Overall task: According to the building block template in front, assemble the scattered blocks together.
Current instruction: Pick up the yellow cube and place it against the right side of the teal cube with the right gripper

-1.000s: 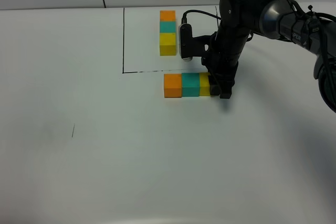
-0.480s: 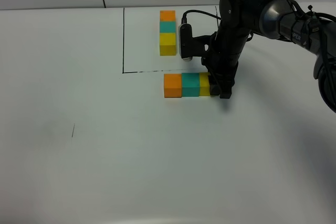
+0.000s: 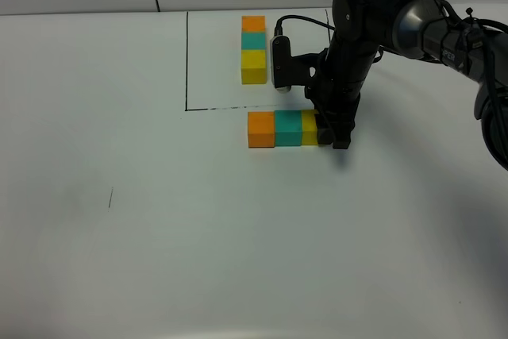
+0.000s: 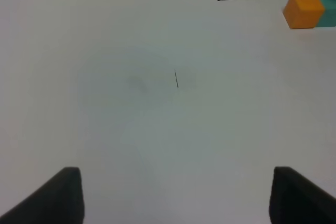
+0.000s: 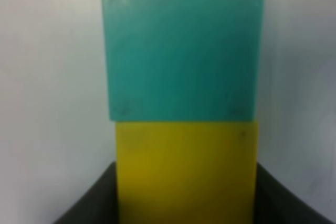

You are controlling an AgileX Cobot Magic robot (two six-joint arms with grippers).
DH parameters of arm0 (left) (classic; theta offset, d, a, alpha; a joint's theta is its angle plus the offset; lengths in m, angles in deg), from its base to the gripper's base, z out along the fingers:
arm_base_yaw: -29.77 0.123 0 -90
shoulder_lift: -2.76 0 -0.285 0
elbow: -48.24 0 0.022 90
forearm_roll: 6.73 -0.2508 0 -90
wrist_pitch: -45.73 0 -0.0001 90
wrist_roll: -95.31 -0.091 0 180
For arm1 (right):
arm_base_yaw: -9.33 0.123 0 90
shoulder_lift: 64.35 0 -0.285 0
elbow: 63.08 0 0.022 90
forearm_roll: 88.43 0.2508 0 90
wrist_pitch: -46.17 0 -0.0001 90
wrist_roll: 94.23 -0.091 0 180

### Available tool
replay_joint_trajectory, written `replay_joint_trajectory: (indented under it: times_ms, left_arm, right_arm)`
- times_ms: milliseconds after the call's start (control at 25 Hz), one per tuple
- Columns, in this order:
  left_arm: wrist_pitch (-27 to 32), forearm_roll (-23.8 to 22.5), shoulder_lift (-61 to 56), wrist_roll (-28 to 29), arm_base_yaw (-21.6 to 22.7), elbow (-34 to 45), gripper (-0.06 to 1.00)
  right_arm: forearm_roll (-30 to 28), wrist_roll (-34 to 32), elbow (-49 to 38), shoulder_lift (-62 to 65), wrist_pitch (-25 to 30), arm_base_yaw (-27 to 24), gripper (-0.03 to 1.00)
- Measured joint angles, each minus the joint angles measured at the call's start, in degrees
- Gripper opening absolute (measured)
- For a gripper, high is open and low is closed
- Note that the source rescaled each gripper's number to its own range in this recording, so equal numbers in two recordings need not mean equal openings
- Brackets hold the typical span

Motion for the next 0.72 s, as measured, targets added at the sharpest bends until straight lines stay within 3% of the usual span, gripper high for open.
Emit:
replay_joint_trajectory:
  times_ms: [360,720]
  left_arm:
    - [0.00,0.00,0.00,0.00,0.00,0.00,0.61]
    - [0.00,0.00,0.00,0.00,0.00,0.00,0.61]
  right_arm:
    - [-0.21,0.00,0.00,0.06,0.00,0.00,0.05]
    - [-1.33,-1.44,-0.45,0.76,0.39,0.32,0.46]
